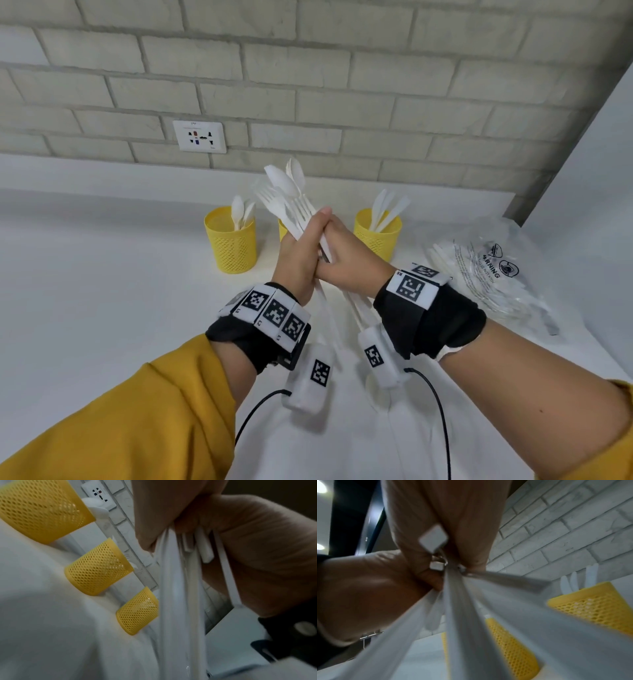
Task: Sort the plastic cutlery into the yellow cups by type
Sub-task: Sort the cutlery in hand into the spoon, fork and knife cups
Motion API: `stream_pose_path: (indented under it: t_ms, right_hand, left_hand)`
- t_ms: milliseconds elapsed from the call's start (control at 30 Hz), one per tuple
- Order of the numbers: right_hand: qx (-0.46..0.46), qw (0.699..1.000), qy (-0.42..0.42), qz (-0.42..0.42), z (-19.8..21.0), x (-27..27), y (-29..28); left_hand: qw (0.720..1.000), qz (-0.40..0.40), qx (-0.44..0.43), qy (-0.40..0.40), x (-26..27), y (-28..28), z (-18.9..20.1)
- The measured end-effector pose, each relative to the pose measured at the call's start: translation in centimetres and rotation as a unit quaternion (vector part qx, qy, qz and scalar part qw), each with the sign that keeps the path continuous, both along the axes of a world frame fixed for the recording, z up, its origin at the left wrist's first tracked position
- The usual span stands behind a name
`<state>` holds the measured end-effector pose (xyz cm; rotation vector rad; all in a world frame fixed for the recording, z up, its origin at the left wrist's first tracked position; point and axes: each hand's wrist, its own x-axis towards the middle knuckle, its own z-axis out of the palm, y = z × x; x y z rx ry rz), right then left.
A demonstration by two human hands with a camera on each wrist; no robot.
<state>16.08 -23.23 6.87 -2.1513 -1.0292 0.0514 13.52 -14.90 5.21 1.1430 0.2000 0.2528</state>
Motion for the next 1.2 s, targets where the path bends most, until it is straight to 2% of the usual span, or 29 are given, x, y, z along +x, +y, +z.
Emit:
stream_pose_path:
  t_ms: [100,167,300,400,467,567,633,700,733,833,867,900,967,1200]
  right_hand:
    - [-0.086,0.995,-0.027,-0.033,0.2,0.6,-0.1]
    - [-0.105,0.992,-0.052,-0.056,0.3,0.8,-0.1]
    - [-0.173,0.965,-0.182,-0.082,-0.3,1.6,-0.6]
    - [-0.199,0.968,-0.137,-0.065,0.1,1.7,-1.5]
    - [-0.164,0.981,-0.092,-0.04,1.0,1.3,-2.4]
    - [-0.122,0.988,-0.089,-0.031,2.0,0.4,-4.5]
    - [-0.166,0.981,-0.076,-0.061,2.0,-0.3,-6.4]
    - [-0.28,0.956,-0.026,-0.085,1.4,-1.2,-8.9]
    - [-0.356,0.93,0.025,-0.082,0.9,-2.0,-10.1]
    - [-0.542,0.809,0.221,-0.054,-1.7,-5.7,-12.6]
    - [-0.574,0.775,0.261,-0.044,-2.7,-7.0,-13.1]
    - [-0.59,0.755,0.283,-0.04,-3.8,-8.1,-13.3]
    - [-0.577,0.759,0.297,-0.053,-5.6,-9.6,-13.0]
    - [-0.499,0.84,0.193,-0.093,-7.2,-8.9,-9.3]
  left_hand:
    - [0.999,-0.022,-0.047,0.014,1.0,0.4,-0.2]
    - [0.996,-0.038,-0.076,0.016,1.8,0.6,-0.2]
    - [0.995,-0.031,-0.096,0.014,2.5,0.8,-0.6]
    - [0.994,0.018,-0.105,0.033,2.9,1.3,-1.5]
    - [0.992,0.056,-0.112,0.031,3.3,2.1,-2.1]
    - [0.992,0.066,-0.102,0.044,3.3,2.7,-2.2]
    - [0.991,0.077,-0.09,0.065,3.2,2.7,-2.2]
    - [0.991,0.079,-0.08,0.066,2.9,2.6,-2.2]
    - [0.992,0.076,-0.079,0.059,2.9,2.6,-2.5]
    - [0.994,0.058,-0.071,0.051,2.6,2.3,-2.6]
    - [0.995,0.049,-0.062,0.057,2.5,2.1,-2.6]
    - [0.996,0.041,-0.055,0.063,2.5,1.8,-2.6]
    - [0.996,0.018,-0.053,0.069,2.3,1.2,-2.7]
    - [0.998,0.014,-0.043,0.037,1.5,1.2,-2.1]
